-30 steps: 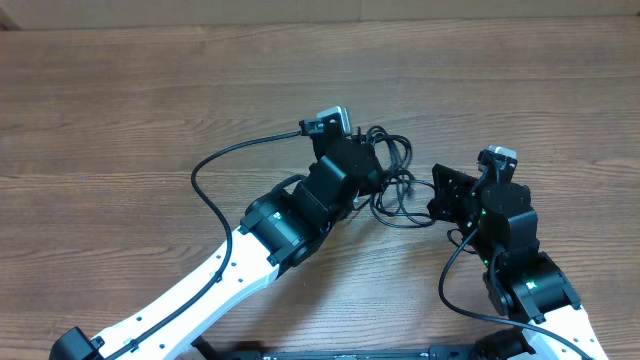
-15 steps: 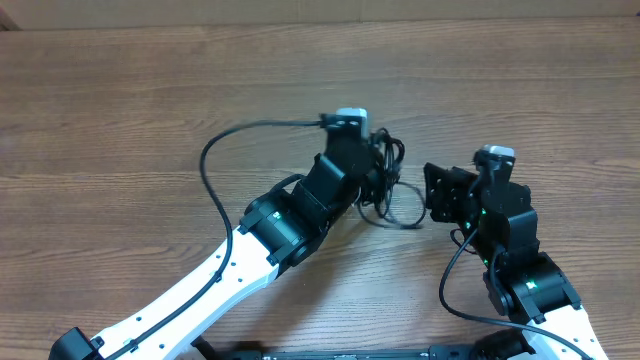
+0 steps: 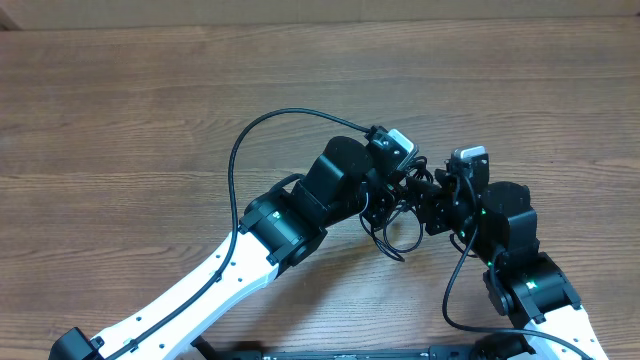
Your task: Untangle cables
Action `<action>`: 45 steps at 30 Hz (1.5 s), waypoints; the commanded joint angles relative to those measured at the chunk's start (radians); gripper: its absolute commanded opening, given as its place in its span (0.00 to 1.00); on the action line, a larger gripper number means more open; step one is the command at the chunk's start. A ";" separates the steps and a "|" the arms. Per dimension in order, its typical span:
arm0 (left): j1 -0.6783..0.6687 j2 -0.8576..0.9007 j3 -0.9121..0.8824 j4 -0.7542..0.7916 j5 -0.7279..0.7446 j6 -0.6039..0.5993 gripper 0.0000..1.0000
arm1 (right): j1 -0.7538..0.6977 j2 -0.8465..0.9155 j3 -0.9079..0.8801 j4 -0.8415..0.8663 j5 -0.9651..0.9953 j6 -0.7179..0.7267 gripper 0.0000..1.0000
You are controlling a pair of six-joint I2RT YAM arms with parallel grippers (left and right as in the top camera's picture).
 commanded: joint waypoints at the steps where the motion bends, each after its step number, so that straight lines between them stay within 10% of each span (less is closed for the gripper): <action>1: 0.006 -0.013 0.015 0.012 0.029 0.044 0.04 | -0.002 -0.006 0.008 0.002 -0.028 -0.019 0.28; 6: 0.006 -0.013 0.015 0.012 -0.017 0.028 0.04 | -0.002 -0.006 0.008 0.000 -0.028 -0.019 0.04; 23: 0.006 -0.013 0.015 -0.012 -0.430 -0.511 0.04 | -0.002 -0.006 0.008 -0.002 -0.031 -0.018 0.04; 45: 0.006 -0.013 0.015 -0.074 -0.446 -0.840 0.04 | -0.002 -0.006 0.008 -0.003 -0.031 -0.018 0.04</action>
